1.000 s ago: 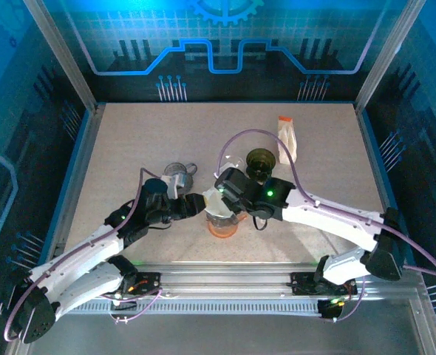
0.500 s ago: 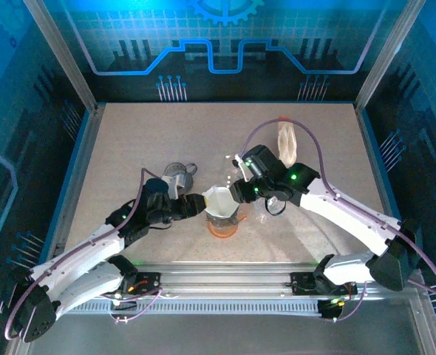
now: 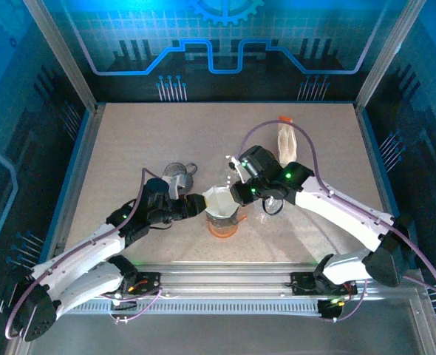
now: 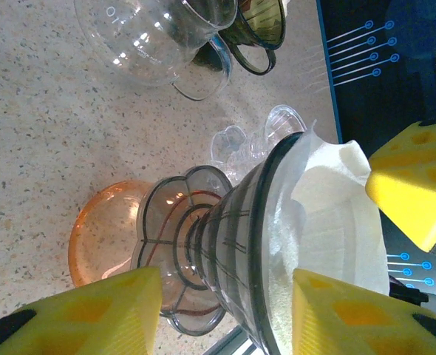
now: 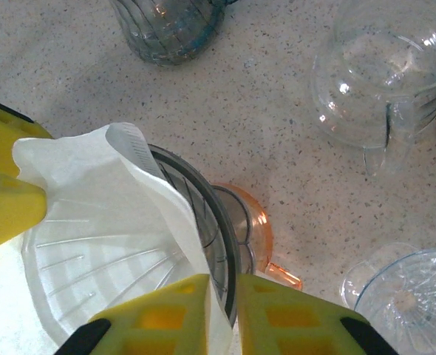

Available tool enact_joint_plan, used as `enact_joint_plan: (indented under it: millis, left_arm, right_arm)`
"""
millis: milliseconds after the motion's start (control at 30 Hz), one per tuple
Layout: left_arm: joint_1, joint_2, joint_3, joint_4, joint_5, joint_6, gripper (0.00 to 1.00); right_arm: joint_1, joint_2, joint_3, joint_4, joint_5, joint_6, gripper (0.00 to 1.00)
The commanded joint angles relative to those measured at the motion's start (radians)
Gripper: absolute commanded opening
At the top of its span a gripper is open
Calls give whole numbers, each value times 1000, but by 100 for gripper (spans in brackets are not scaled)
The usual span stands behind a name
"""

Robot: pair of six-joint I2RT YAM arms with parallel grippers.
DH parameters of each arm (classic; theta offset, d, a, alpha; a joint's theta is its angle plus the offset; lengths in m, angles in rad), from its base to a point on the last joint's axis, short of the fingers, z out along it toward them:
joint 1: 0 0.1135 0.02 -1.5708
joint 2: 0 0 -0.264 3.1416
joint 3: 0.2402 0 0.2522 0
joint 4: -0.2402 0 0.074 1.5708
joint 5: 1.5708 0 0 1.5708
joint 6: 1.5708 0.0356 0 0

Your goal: Place the coffee filter in the dripper

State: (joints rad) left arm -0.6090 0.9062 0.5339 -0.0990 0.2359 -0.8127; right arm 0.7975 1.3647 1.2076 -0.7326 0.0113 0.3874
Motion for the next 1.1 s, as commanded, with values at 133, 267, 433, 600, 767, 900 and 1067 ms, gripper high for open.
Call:
enact_joint_plan:
  millis: [133,267,433,600,767,900,1067]
  left_arm:
    - [-7,-4,10,24,32,4,65]
    - [-6,-18,14,12,26,1,59]
    - [-7,-26,2,7,13,-1,46]
    - [-7,-9,-4,13,24,0,43]
    - [-6,-9,-3,15,23,1,43]
    - [-7,-8,-2,15,26,4,45]
    - [-6,-9,-2,14,28,3,46]
  right_arm:
    - [25,19,13,-23,45,-17,13]
    - [40,24,20,-31,73,-19,13]
    - [52,27,18,-35,95,-22,13]
    - [66,20,30,-42,141,-25,25]
    - [71,7,58,-41,149,-37,58]
    - [101,72,105,-74,135,-63,62]
    - [153,132,129,-99,183,-81,65]
